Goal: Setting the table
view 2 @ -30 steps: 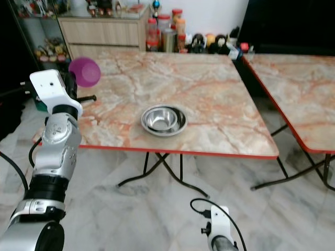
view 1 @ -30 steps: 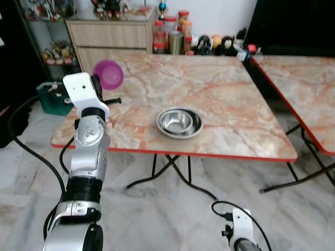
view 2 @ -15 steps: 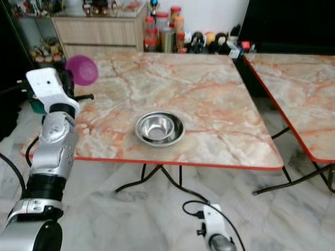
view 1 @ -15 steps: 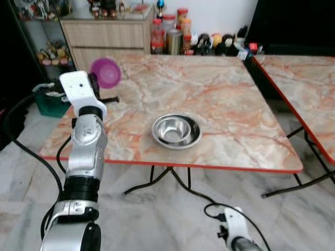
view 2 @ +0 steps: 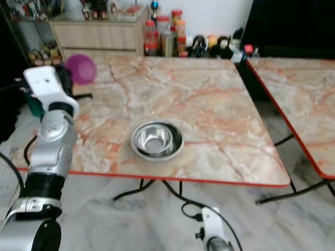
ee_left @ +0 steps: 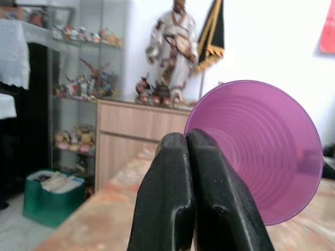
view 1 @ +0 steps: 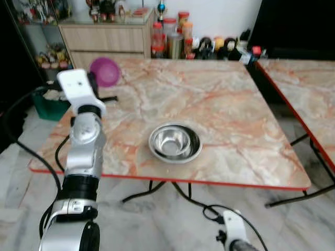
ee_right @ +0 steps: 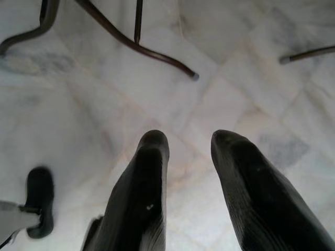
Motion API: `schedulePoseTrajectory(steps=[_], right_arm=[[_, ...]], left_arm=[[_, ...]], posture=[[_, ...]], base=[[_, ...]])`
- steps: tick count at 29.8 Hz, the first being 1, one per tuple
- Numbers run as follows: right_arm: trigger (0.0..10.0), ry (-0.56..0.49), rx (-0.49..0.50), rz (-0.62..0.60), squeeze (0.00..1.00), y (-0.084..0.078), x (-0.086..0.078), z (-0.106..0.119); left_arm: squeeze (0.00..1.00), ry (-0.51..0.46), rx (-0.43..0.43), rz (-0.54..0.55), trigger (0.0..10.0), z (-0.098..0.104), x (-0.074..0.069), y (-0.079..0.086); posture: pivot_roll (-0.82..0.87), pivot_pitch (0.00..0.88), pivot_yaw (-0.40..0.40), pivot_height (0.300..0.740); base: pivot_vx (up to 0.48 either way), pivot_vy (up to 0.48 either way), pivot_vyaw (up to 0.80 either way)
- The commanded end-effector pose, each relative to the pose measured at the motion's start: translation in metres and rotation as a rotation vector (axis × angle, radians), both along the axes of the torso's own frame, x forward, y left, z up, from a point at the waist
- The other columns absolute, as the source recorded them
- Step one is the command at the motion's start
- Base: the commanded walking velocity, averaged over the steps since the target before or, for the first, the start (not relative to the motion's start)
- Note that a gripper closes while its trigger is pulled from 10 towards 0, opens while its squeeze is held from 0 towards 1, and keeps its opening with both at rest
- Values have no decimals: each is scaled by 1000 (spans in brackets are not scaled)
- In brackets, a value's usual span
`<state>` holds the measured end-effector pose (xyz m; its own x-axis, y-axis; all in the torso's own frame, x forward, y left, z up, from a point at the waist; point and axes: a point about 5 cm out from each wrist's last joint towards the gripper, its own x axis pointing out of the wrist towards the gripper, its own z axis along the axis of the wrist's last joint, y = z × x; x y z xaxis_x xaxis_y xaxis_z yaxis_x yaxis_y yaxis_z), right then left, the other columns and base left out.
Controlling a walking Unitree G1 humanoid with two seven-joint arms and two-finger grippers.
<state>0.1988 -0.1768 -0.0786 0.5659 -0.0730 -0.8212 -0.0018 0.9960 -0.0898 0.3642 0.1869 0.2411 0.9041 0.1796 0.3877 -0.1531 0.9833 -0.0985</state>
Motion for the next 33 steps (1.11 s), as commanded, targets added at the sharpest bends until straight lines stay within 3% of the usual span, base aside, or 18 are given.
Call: schedulePoseTrajectory(steps=[1,9,12,20,24,28,30,33], right_arm=[[10000,-9,28,-6,0,10,3,1],[10000,-12,33,-14,0,10,3,1],[10000,-12,36,-20,0,10,3,1],[10000,-14,39,-23,0,11,3,1],[10000,-16,43,-25,0,11,3,1],[10000,-16,44,-26,0,11,3,1],[10000,-15,47,-28,0,12,3,1],[10000,-14,47,-30,0,13,3,0]], left_arm=[[0,14,-7,20,10000,-1,1,9],[0,39,11,1,10000,0,3,11],[0,145,66,-49,10000,-7,13,10],[0,292,120,-119,10000,-14,26,6],[0,386,76,-182,10000,-25,32,-7],[0,406,76,-195,10000,-26,34,-9],[0,604,99,-251,10000,-46,40,-22],[0,678,121,-280,10000,-53,41,-26]], posture=[[60,0,-30,740],[63,0,-29,740],[63,0,-26,740],[71,0,-17,740],[69,0,-15,740],[69,0,-15,740],[66,0,-9,740],[66,0,-5,740]], base=[[0,0,0],[0,0,0],[0,0,0],[0,0,0],[0,0,0],[0,0,0],[0,0,0],[0,0,0]])
